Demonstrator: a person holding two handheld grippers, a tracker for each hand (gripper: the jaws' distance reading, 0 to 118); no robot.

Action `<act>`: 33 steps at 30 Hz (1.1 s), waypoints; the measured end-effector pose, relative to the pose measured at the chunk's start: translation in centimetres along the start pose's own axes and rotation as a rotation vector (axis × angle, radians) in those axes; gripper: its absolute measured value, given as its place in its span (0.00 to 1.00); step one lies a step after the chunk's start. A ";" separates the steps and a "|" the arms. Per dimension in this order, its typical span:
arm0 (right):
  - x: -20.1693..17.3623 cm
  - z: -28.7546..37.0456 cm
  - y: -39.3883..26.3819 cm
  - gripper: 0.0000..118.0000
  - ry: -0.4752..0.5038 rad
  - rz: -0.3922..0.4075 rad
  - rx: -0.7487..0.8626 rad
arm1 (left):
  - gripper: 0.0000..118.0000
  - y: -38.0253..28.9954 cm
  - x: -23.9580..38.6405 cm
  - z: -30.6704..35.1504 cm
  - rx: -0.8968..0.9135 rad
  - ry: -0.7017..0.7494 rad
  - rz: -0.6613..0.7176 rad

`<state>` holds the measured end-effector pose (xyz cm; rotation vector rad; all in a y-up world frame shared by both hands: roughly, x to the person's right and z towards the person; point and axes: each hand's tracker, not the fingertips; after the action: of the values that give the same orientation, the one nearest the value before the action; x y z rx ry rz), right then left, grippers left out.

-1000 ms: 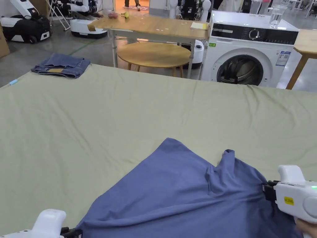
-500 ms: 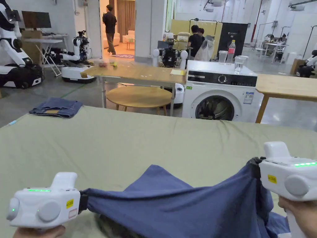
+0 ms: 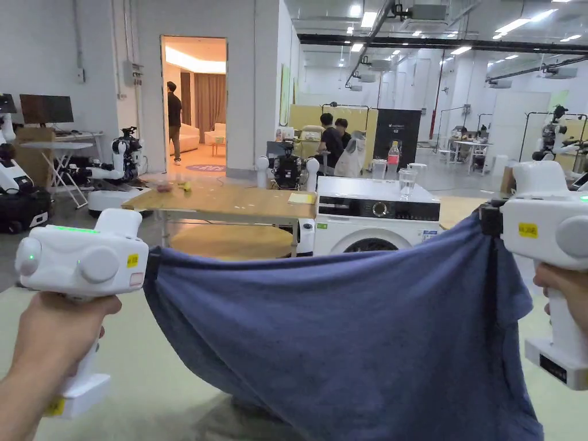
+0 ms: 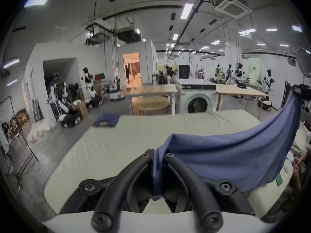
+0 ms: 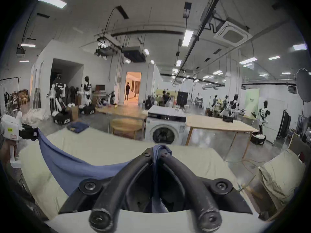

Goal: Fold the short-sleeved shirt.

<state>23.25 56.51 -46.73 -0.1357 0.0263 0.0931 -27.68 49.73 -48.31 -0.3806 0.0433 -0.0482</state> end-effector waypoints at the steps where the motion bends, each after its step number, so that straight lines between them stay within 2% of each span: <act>1: 0.1 -0.2 1.3 0.01 -0.001 -0.002 0.014 | 0.02 1.6 0.1 -0.3 0.012 -0.001 0.003; 9: 0.2 -3.8 10.8 0.01 -0.041 -0.028 0.136 | 0.02 13.6 -0.5 -1.7 0.137 0.055 0.003; 17: -0.4 -6.1 15.7 0.01 -0.046 -0.044 0.225 | 0.02 19.2 -1.5 -2.5 0.209 0.102 -0.014; 21: -0.7 -8.2 13.9 0.01 -0.054 -0.040 0.220 | 0.02 17.4 -1.5 -4.6 0.197 0.091 -0.007; 27: -0.5 -11.3 5.9 0.01 -0.083 -0.072 0.131 | 0.02 9.5 -1.1 -9.6 0.097 0.094 0.024; 33: 0.5 -7.9 2.6 0.01 -0.059 -0.115 0.108 | 0.02 6.1 -0.6 -7.0 0.086 0.056 0.020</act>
<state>23.35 58.03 -54.91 -0.0264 -0.0353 -0.0188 -28.37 52.87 -57.03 -0.2924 0.0997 -0.0407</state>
